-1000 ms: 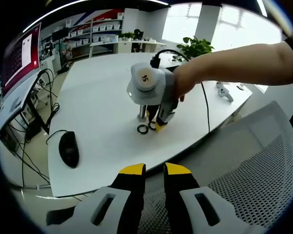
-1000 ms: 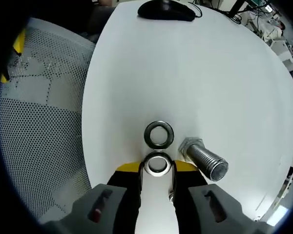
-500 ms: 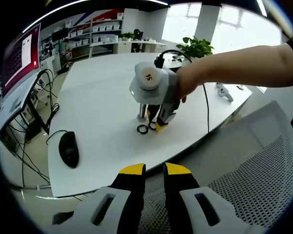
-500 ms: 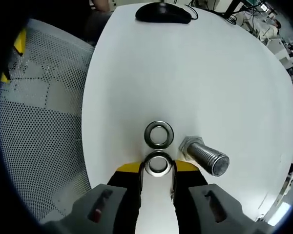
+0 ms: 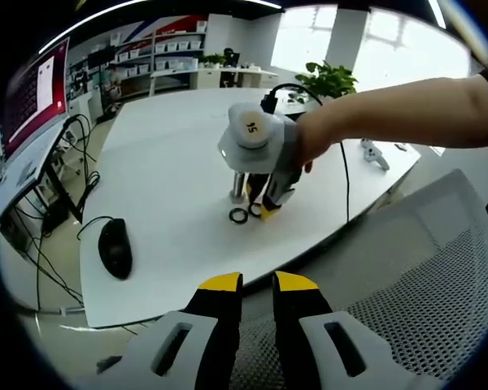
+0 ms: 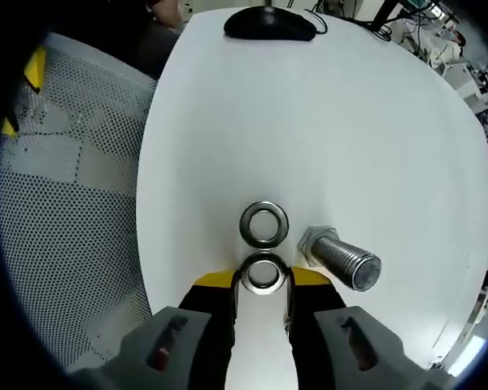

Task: Place the washer onto the threaded stud by aligning its center hole with the stud, sliding it down to the base, and recovering from edge contact or off-axis alignment until the washer reaches the visible bottom stop.

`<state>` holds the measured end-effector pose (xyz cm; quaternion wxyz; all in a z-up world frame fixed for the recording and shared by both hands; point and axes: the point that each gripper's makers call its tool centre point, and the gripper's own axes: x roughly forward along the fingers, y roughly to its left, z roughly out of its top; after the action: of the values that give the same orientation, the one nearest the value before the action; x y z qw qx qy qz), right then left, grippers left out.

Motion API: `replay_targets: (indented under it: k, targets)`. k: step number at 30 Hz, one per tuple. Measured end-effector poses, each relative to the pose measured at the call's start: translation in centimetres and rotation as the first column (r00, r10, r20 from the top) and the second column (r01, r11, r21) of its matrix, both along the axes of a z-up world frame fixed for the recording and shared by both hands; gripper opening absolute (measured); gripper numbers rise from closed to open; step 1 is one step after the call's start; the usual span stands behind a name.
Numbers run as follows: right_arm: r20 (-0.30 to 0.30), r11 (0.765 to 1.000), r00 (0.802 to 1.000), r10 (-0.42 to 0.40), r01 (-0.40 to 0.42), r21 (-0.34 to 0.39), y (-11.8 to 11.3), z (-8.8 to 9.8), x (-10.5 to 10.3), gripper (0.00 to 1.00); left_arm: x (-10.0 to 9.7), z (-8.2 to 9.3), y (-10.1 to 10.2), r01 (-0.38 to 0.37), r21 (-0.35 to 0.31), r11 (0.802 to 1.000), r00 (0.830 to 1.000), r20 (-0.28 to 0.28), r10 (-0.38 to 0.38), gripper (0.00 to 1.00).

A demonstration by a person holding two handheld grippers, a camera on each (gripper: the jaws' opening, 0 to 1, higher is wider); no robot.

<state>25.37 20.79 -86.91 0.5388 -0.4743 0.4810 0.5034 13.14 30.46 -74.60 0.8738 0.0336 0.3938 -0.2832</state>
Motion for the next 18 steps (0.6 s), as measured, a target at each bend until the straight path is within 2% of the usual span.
replay_targets:
  k: [18]
  targets:
    - [0.004, 1.0, 1.0, -0.003, 0.003, 0.015, 0.06, 0.02, -0.24, 0.25, 0.03, -0.04, 0.04, -0.001, 0.003, 1.0, 1.0, -0.001, 0.001, 0.12]
